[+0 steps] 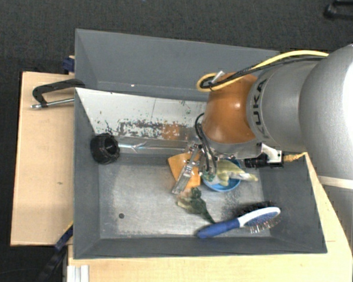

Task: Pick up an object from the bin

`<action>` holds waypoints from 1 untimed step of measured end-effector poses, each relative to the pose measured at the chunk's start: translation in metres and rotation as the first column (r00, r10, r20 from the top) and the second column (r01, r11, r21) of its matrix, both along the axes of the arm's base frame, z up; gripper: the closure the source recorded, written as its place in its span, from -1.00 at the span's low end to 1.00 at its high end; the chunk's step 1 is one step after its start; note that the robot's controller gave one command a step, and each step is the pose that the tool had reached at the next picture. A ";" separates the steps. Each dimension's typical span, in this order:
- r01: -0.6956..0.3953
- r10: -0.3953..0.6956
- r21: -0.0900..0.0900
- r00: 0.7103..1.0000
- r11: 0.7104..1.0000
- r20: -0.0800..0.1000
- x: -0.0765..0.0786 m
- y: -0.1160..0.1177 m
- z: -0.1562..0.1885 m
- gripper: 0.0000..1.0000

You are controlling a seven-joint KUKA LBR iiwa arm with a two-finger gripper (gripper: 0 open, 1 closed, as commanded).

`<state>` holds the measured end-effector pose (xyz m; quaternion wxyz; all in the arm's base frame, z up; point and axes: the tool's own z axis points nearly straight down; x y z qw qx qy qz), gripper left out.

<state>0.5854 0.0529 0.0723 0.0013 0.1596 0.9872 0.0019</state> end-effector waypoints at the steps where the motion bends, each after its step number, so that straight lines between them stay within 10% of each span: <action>1: -0.001 0.001 -0.001 1.000 1.000 0.011 0.003 0.001 0.118 1.00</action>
Offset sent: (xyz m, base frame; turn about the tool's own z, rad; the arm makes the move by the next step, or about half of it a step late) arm -0.0001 -0.0001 0.1122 0.0000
